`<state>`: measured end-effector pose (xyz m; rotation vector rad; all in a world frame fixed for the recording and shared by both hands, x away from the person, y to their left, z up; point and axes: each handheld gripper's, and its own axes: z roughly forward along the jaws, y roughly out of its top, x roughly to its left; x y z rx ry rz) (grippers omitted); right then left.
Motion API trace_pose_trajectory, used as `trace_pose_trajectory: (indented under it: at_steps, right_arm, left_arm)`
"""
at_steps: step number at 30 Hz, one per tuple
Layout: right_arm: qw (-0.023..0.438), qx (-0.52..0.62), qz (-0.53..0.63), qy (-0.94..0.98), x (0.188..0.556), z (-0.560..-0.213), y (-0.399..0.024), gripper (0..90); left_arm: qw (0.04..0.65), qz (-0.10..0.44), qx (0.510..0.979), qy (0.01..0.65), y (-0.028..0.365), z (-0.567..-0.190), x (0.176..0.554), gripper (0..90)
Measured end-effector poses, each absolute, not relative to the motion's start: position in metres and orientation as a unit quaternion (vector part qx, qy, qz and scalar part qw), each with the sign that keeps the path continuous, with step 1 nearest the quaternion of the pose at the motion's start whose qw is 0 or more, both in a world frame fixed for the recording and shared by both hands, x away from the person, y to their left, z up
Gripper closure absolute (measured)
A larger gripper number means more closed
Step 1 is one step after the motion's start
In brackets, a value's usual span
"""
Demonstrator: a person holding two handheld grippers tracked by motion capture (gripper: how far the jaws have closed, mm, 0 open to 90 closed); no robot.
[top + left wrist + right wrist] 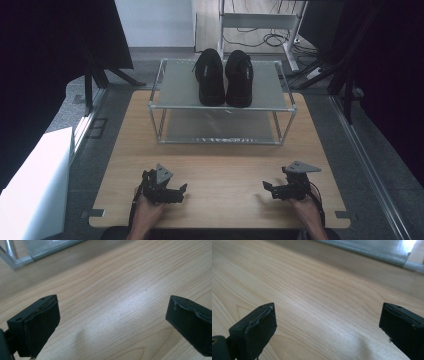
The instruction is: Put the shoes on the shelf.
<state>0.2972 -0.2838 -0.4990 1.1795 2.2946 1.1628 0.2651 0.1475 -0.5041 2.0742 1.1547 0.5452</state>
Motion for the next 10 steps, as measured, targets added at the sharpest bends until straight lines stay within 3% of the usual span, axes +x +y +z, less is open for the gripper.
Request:
trace_pose_trajectory:
  at_steps: [10]
  right_arm:
    - [0.152,0.382,0.351,0.842,0.298,-0.513,-0.27,1.1]
  left_arm:
    - [0.308,0.205,0.817,0.442,0.138,-0.514,0.268,0.0]
